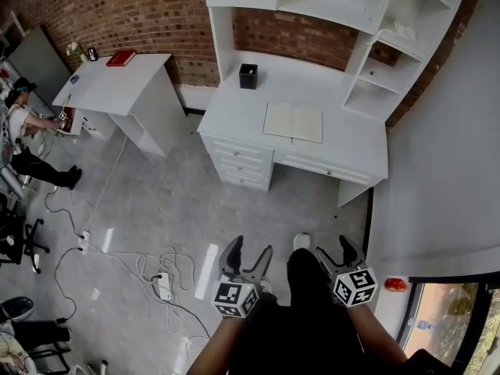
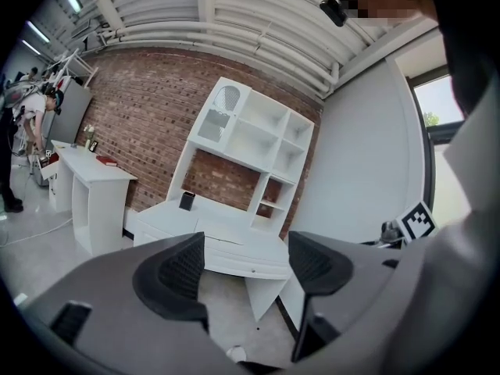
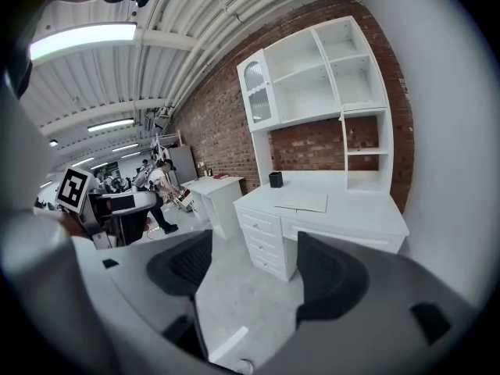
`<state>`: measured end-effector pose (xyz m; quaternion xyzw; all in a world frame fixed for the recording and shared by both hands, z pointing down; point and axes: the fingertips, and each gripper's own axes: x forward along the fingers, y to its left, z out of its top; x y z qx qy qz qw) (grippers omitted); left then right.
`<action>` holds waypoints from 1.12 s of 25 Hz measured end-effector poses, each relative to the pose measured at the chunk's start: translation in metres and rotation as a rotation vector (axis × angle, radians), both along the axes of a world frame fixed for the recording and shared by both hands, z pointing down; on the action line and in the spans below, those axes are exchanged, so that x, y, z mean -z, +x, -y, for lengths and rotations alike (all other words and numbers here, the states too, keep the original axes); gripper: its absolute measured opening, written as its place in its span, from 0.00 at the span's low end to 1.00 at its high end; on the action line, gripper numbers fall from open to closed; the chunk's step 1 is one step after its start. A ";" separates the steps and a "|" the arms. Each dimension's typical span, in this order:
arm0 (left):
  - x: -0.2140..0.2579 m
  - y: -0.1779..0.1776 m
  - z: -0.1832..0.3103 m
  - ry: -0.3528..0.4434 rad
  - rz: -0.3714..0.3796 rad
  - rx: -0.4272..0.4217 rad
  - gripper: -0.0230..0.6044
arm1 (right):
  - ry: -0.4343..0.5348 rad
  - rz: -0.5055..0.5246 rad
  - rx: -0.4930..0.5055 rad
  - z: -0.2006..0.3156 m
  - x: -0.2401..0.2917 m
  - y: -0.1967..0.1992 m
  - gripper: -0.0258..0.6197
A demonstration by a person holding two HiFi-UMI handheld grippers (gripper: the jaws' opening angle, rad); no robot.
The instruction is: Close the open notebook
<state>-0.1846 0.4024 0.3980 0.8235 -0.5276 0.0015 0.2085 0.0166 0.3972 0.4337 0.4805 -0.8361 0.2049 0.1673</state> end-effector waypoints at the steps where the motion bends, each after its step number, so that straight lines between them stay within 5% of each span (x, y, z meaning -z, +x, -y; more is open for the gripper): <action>1: 0.000 0.002 0.007 0.001 0.006 0.000 0.54 | 0.000 0.006 0.006 0.008 -0.002 -0.001 0.54; 17: -0.043 0.062 0.232 -0.051 0.114 0.051 0.54 | 0.078 0.020 0.072 0.276 -0.014 0.069 0.54; 21: -0.049 0.058 0.272 -0.078 0.115 0.125 0.54 | 0.073 0.047 0.051 0.319 -0.011 0.084 0.54; 28: -0.079 0.067 0.324 -0.176 0.068 0.165 0.54 | 0.014 0.070 0.164 0.366 -0.029 0.069 0.54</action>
